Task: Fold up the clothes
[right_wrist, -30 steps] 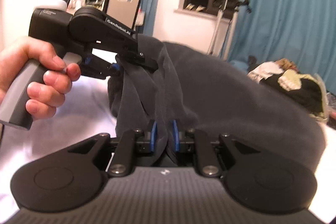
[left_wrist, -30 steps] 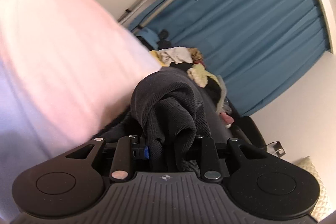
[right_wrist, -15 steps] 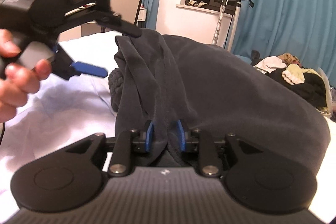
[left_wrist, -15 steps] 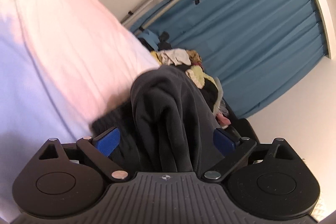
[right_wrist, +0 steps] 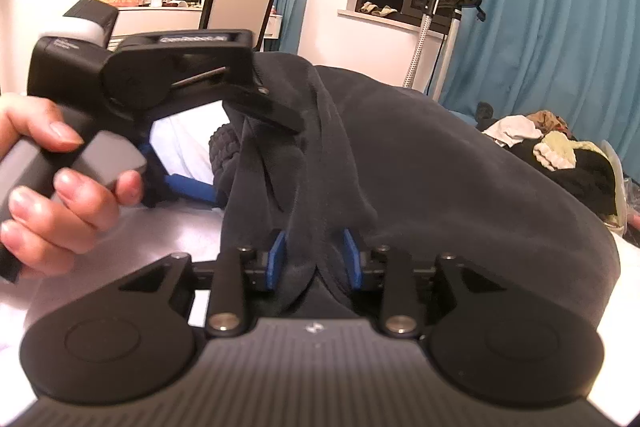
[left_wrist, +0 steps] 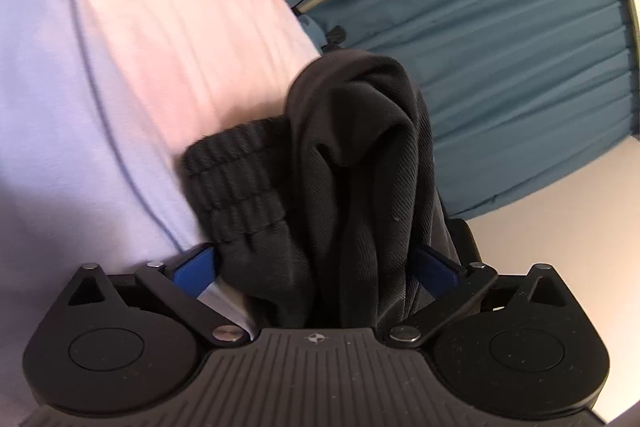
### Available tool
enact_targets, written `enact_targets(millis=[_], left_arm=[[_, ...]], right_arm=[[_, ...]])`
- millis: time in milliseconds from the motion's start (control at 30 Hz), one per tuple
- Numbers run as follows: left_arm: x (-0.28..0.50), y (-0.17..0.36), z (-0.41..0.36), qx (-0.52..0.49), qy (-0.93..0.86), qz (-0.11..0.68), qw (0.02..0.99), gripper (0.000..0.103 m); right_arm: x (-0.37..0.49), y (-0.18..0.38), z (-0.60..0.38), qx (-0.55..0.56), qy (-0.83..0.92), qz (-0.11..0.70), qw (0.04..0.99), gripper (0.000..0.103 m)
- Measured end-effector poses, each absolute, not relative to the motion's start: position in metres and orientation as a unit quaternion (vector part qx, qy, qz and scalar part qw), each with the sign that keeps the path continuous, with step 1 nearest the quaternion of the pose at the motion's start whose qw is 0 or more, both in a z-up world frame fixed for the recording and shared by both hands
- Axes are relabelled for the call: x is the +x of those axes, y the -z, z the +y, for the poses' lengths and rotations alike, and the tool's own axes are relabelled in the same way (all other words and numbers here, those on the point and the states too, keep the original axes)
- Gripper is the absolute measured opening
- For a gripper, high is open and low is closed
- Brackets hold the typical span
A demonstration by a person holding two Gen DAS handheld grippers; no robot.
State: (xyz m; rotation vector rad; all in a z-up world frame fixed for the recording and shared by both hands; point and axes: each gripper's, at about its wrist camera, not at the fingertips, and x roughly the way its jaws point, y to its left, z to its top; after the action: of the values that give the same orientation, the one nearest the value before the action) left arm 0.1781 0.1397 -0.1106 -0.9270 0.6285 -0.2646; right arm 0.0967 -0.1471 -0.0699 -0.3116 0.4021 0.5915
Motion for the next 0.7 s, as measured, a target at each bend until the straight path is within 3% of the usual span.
enact_targets(millis=[333,467,533,700], left_arm=[[0.205,0.098,0.138,-0.459,0.152,0.265,0.835,0.103],[0.227,0.104,0.130,-0.410,0.141,0.295,0.851,0.102],[0.236,0.108,0.126,-0.387,0.128,0.308,0.859,0.088],[0.247,0.108,0.134,-0.389,0.121,0.311,0.858,0.074]], right_arm=[[0.103,0.074,-0.143,-0.145,-0.287,0.204,0.925,0.038],[0.108,0.074,-0.145,-0.126,-0.294,0.220,0.922,0.038],[0.108,0.072,-0.147,-0.116,-0.299,0.227,0.920,0.039],[0.121,0.044,-0.194,0.040,-0.290,0.248,0.923,0.038]])
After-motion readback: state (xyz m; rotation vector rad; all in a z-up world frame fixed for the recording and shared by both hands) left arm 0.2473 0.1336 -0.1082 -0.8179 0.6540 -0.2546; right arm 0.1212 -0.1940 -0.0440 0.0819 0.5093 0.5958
